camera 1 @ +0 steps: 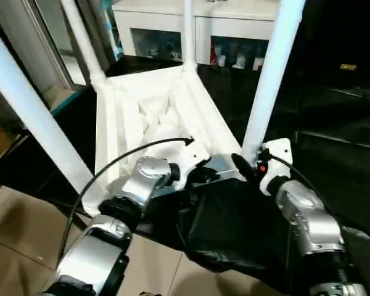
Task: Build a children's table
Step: Rotate leg to tighten
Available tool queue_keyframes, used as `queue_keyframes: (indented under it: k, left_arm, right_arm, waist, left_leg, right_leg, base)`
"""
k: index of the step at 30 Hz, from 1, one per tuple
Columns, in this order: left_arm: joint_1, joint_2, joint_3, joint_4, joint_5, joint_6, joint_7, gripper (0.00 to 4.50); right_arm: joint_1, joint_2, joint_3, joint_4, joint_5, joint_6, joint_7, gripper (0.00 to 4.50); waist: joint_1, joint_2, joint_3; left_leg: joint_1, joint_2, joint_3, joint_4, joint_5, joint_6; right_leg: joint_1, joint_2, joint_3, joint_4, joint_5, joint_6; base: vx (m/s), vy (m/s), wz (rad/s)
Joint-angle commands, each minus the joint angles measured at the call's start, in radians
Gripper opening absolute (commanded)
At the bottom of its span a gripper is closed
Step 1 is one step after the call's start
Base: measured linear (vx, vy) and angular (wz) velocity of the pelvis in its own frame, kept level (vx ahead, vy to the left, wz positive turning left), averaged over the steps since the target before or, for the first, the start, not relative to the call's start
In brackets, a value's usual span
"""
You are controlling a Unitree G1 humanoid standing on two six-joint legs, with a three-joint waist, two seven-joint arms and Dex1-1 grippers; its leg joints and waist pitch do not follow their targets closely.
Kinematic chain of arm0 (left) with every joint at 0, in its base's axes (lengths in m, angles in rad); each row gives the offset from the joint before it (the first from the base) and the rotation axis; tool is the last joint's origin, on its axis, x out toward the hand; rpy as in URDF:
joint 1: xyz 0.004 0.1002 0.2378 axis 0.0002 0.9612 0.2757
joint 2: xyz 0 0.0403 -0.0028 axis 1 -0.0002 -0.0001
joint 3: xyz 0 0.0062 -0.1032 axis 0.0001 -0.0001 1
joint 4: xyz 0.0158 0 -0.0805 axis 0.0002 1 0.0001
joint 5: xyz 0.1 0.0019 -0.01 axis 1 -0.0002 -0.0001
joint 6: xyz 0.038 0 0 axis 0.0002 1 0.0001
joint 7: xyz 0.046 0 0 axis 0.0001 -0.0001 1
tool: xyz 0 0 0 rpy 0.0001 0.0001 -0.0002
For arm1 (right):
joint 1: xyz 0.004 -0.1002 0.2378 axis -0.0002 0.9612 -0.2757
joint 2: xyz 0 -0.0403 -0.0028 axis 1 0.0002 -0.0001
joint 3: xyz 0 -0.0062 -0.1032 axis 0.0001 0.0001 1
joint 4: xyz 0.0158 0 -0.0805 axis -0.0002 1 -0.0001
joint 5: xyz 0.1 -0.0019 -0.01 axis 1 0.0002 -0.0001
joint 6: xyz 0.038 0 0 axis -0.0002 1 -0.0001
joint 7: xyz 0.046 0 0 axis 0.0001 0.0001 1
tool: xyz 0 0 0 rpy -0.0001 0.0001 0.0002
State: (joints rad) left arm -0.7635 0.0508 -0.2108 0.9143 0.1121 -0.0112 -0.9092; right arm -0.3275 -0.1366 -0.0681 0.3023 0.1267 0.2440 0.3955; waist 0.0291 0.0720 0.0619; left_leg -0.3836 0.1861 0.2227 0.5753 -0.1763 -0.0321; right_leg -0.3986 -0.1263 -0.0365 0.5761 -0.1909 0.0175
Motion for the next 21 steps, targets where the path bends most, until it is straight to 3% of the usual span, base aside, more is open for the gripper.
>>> queue_keyframes:
  k: [1,6,13,14,17,21]
  left_arm:
    - [-0.007,-0.091,-0.003,-0.009,-0.04,-0.027,0.041,0.0]
    - [-0.002,-0.054,-0.001,-0.015,-0.046,-0.037,-0.028,0.0]
    - [0.006,0.032,-0.016,-0.041,-0.065,-0.046,-0.21,0.0]
    - [0.008,0.052,-0.023,-0.045,-0.064,-0.052,-0.248,0.0]
    - [0.012,0.094,-0.038,-0.059,-0.064,-0.058,-0.336,0.0]
    - [0.03,0.134,-0.05,-0.093,-0.076,-0.06,-0.444,0.0]
  right_arm:
    - [0.01,0.085,0.143,0.028,0.03,0.025,0.093,3.33]
    - [0.004,0.043,0.143,0.002,0.048,0.0,0.179,3.79]
    - [0.027,-0.111,0.189,-0.088,0.106,0.055,0.464,3.79]
    - [0.039,-0.148,0.203,-0.111,0.115,0.069,0.517,3.79]
    - [0.064,-0.218,0.214,-0.142,0.123,0.084,0.603,3.79]
    - [0.079,-0.269,0.21,-0.16,0.132,0.085,0.671,3.79]
  waist:
    - [-0.006,-0.027,-0.045]
    - [-0.006,-0.026,-0.046]
    - [0.003,-0.023,-0.052]
    - [0.006,-0.022,-0.056]
    - [0.01,-0.021,-0.059]
    - [0.015,-0.017,-0.067]
  left_leg:
    - [0.02,0.034,-0.03,-0.084,-0.329,0.029]
    - [0.017,0.035,-0.029,-0.083,-0.315,0.042]
    - [0.014,0.036,-0.024,-0.073,-0.237,0.088]
    - [0.01,0.036,-0.024,-0.069,-0.205,0.099]
    - [0.009,0.039,-0.022,-0.064,-0.162,0.124]
    - [0.012,0.039,-0.02,-0.052,-0.091,0.161]
  right_leg:
    - [0.019,-0.017,0.017,-0.088,-0.375,-0.153]
    - [0.022,-0.018,0.017,-0.084,-0.339,-0.166]
    - [0.031,-0.019,0.015,-0.073,-0.233,-0.205]
    - [0.038,-0.018,0.013,-0.066,-0.197,-0.213]
    - [0.039,-0.017,0.01,-0.057,-0.129,-0.237]
    - [0.04,-0.014,0.009,-0.036,0.043,-0.292]
  base:
    - [0.0,0.0,0.0]
    - [0.0,0.0,0.0]
    - [0.0,0.0,0.0]
    - [0.0,0.0,0.0]
    - [0.0,0.0,0.0]
    - [0.0,0.0,0.0]
